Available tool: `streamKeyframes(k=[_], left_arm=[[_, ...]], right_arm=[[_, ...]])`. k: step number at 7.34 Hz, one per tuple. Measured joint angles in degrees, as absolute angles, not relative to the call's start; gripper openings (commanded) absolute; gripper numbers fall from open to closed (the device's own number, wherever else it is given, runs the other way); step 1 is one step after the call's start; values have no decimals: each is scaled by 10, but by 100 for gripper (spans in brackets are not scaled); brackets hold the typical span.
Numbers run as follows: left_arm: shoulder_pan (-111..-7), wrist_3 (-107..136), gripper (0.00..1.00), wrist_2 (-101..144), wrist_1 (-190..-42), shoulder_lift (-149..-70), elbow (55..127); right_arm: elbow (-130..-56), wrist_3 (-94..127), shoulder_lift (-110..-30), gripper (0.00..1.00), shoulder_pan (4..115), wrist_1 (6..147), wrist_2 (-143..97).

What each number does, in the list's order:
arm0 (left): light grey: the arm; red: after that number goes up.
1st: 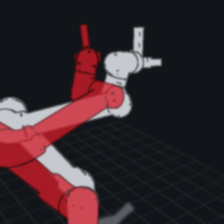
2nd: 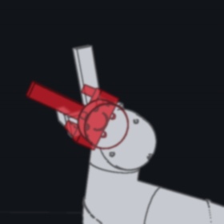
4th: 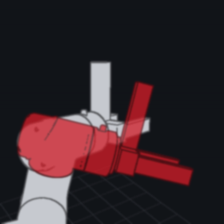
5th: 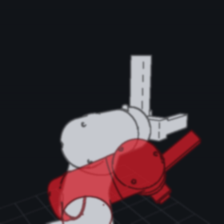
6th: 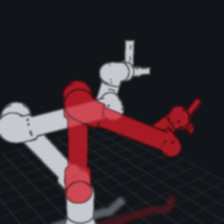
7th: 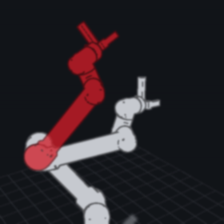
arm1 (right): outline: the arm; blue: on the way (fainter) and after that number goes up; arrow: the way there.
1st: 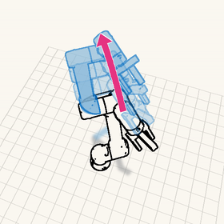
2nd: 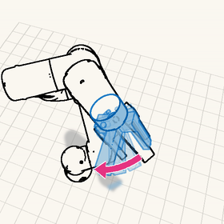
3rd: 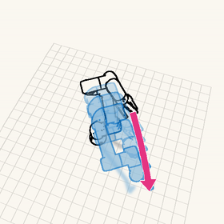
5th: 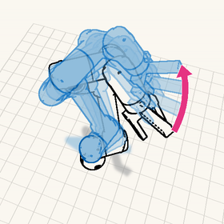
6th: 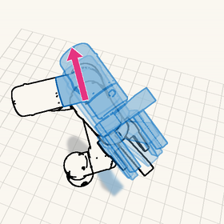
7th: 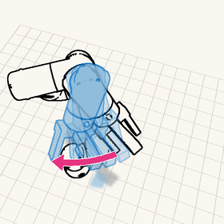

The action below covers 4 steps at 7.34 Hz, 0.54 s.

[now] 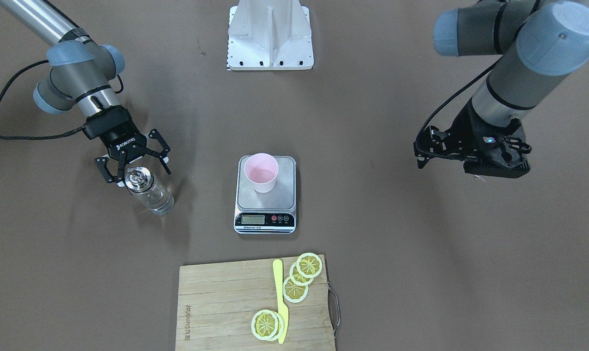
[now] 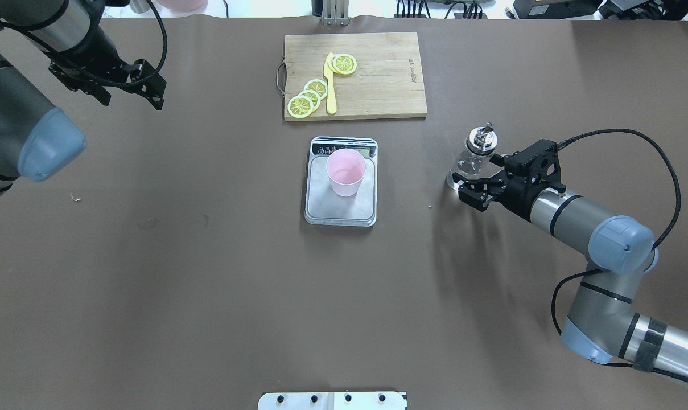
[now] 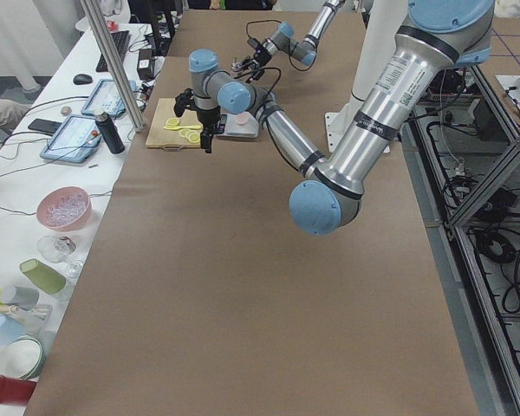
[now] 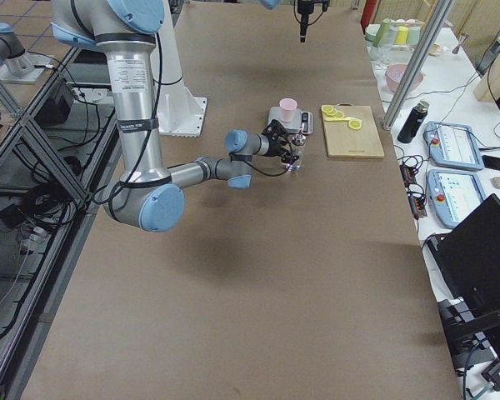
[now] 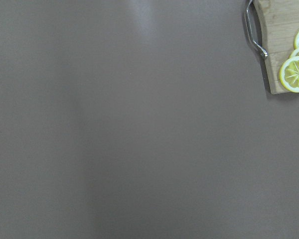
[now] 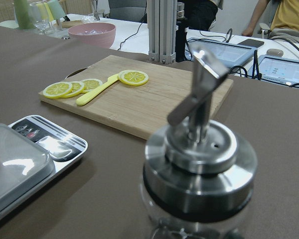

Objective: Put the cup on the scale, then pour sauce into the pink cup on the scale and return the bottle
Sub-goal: 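Close the right gripper around the glass sauce bottle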

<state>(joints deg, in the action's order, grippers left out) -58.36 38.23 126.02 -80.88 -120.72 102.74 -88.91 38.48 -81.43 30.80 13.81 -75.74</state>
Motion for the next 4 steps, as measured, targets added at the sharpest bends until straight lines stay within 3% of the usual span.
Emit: streamKeyframes(k=[4], left_arm=[[-584, 382, 99, 1259, -809, -1208, 1028]], right_arm=[[-876, 387, -813, 90, 318, 138, -758]])
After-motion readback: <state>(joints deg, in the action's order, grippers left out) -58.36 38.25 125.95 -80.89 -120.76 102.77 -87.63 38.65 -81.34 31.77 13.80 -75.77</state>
